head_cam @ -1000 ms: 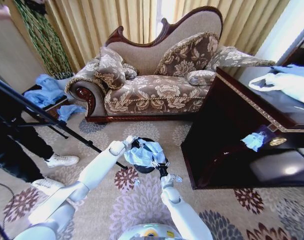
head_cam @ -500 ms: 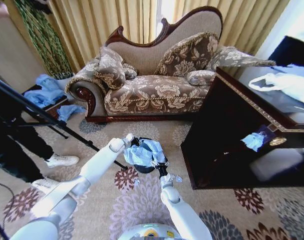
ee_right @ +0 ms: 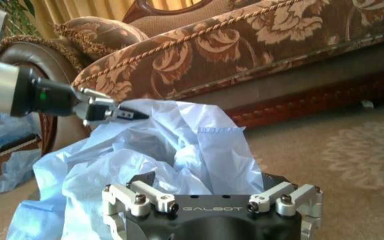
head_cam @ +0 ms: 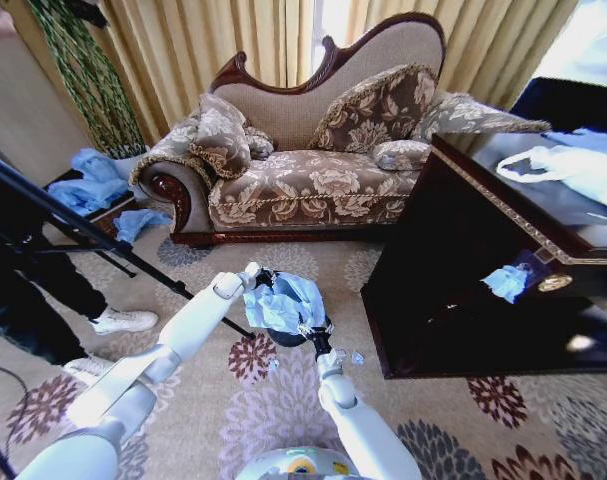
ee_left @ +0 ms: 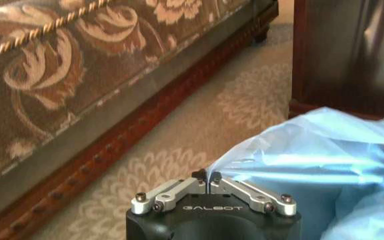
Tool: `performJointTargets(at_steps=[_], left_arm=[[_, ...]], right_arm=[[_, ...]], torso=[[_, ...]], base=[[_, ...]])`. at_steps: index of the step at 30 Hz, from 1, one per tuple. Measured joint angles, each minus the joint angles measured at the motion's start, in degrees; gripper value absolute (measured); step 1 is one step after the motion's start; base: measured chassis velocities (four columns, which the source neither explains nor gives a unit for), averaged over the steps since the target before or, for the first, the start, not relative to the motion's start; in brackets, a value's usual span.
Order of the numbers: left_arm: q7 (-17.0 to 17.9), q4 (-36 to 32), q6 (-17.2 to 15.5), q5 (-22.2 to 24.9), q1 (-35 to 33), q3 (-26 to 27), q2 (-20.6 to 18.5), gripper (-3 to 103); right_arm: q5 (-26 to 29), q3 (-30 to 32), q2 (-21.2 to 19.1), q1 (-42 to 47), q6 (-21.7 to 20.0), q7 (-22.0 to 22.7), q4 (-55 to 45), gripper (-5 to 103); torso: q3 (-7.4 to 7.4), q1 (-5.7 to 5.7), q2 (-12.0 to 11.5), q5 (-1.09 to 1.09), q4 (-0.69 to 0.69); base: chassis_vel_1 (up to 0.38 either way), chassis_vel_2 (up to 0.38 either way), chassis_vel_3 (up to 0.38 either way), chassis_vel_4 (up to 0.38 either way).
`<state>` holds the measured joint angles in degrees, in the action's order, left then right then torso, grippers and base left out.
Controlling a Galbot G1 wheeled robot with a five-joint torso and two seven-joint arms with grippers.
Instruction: Place a garbage bag over the trash bin.
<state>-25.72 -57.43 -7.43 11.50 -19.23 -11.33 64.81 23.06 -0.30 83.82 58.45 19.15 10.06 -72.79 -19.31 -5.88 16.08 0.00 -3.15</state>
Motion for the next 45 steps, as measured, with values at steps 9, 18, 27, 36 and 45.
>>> performJointTargets(at_steps=[9, 18, 27, 36, 45], left_arm=[[-0.4, 0.8, 1.8, 0.9, 1.5, -0.9, 0.4, 0], [-0.8, 5.6, 3.5, 0.9, 4.3, -1.9, 1.5, 0], [-0.8, 9.7, 7.1, 1.1, 7.3, -3.2, 4.9, 0], [-1.3, 15.6, 8.1, 1.4, 9.4, -4.4, 7.9, 0], [-1.5, 22.5, 9.0, 1.5, 10.2, -3.6, 9.8, 0]], right_arm=[[0.0, -1.2, 0.3, -0.1, 0.2, -0.7, 0.6, 100], [0.4, -2.7, 0.2, -0.9, 0.3, -1.0, 1.0, 100], [0.5, -2.4, -0.1, -0.8, 0.3, -1.1, 0.7, 100], [0.4, -2.6, -0.1, -0.6, 0.4, -1.1, -0.2, 100], [0.5, -2.2, -0.7, -0.1, 0.6, -1.2, -0.7, 100]], torso=[[0.0, 0.0, 0.0, 0.0, 0.01], [0.0, 0.0, 0.0, 0.0, 0.03], [0.0, 0.0, 0.0, 0.0, -0.01], [0.0, 0.0, 0.0, 0.0, 0.0], [0.0, 0.0, 0.0, 0.0, 0.0]], base=[[0.0, 0.0, 0.0, 0.0], [0.0, 0.0, 0.0, 0.0], [0.0, 0.0, 0.0, 0.0], [0.0, 0.0, 0.0, 0.0], [0.0, 0.0, 0.0, 0.0]])
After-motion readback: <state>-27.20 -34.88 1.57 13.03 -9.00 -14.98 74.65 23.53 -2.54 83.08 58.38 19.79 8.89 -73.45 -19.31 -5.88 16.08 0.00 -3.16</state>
